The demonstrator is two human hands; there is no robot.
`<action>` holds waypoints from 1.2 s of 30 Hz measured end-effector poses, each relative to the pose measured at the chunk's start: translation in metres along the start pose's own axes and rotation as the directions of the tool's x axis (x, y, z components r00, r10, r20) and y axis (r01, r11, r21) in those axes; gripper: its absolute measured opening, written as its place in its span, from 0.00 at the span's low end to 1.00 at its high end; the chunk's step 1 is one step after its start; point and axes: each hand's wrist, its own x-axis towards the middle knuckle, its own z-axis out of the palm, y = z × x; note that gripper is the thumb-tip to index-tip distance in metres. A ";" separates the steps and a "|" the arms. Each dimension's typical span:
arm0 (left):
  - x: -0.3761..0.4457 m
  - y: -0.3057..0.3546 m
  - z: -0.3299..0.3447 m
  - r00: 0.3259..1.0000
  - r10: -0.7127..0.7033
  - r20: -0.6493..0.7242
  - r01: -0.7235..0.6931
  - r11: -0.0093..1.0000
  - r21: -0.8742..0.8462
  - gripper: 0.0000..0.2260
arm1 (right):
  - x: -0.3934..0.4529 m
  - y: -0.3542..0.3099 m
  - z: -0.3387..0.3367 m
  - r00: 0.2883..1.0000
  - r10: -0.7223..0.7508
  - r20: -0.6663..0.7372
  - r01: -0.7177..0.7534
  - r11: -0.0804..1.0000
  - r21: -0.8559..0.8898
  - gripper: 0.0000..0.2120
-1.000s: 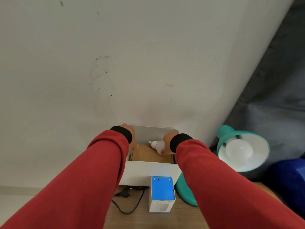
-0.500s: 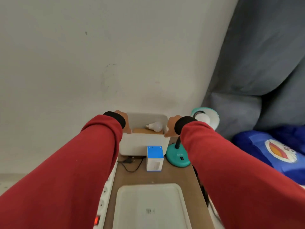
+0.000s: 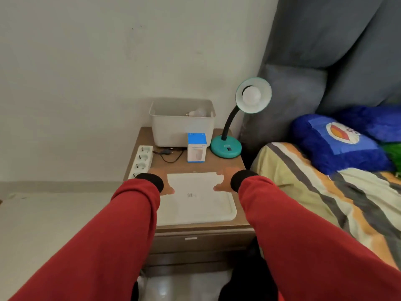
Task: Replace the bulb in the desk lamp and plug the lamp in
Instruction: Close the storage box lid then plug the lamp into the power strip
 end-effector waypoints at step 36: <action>-0.002 -0.019 0.035 0.999 -0.013 -0.041 -0.011 0.857 -0.516 0.51 | -0.002 0.016 0.024 0.972 0.063 -0.224 0.031 0.919 0.393 0.38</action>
